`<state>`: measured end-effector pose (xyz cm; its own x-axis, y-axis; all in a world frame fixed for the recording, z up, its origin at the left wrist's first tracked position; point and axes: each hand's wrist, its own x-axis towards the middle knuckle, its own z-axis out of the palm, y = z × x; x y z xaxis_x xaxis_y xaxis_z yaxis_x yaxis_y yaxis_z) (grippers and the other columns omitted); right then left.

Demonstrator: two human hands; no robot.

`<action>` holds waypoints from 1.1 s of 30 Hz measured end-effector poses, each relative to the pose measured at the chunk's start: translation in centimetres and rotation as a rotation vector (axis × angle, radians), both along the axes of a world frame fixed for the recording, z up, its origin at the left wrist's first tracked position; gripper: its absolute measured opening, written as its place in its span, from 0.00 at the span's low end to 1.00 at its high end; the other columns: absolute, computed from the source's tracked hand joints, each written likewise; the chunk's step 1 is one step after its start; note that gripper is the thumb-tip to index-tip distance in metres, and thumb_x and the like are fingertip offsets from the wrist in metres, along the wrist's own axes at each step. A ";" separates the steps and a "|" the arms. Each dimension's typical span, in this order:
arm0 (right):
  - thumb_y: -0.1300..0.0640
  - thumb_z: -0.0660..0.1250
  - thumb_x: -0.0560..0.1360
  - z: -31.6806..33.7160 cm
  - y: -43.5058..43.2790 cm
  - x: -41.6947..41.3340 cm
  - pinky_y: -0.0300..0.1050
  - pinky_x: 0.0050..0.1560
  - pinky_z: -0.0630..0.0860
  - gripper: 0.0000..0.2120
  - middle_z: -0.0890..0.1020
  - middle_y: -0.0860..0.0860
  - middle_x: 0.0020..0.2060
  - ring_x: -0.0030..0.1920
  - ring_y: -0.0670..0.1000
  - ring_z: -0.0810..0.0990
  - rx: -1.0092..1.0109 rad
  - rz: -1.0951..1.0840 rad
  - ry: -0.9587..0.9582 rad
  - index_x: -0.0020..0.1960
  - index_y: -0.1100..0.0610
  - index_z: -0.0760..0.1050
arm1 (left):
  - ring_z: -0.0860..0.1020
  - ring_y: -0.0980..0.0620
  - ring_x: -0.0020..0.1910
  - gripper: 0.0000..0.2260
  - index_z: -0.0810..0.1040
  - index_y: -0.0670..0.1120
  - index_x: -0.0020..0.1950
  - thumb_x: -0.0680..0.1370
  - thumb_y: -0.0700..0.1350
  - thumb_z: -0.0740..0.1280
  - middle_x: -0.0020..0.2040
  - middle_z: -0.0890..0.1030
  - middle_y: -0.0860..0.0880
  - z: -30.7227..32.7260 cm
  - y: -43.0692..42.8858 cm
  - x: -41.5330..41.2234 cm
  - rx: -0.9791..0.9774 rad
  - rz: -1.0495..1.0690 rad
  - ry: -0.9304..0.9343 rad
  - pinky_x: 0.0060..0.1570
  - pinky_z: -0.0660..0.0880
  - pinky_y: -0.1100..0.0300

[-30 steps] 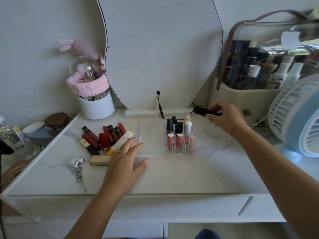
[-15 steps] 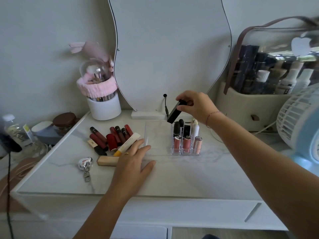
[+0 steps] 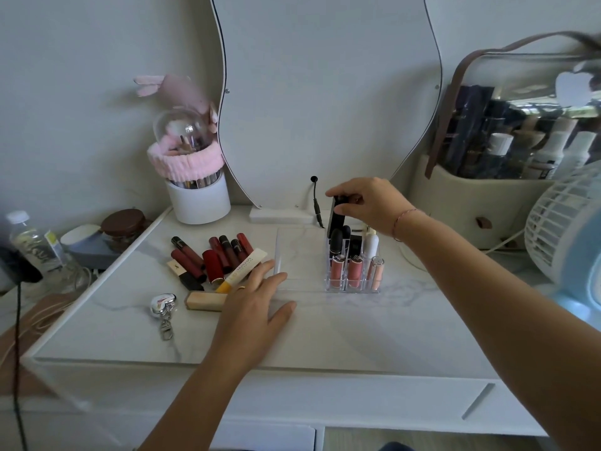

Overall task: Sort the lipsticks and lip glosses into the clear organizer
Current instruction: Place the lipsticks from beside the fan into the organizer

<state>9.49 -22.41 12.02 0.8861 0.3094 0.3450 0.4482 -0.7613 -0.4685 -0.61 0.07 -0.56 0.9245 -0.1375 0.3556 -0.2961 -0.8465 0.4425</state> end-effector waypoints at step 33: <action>0.57 0.72 0.70 -0.9 -0.4 -0.3 0.36 0.54 0.73 0.16 0.82 0.49 0.47 0.47 0.46 0.79 0.137 0.006 0.105 0.58 0.53 0.78 | 0.74 0.49 0.59 0.21 0.69 0.52 0.68 0.76 0.56 0.63 0.74 0.62 0.56 0.1 -0.1 -0.2 0.003 -0.004 0.007 0.64 0.67 0.52</action>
<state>9.23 -22.77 11.09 0.9178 0.2711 0.2902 0.3958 -0.6843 -0.6124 -0.80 -0.05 -0.41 0.9264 -0.1426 0.3484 -0.2966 -0.8464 0.4423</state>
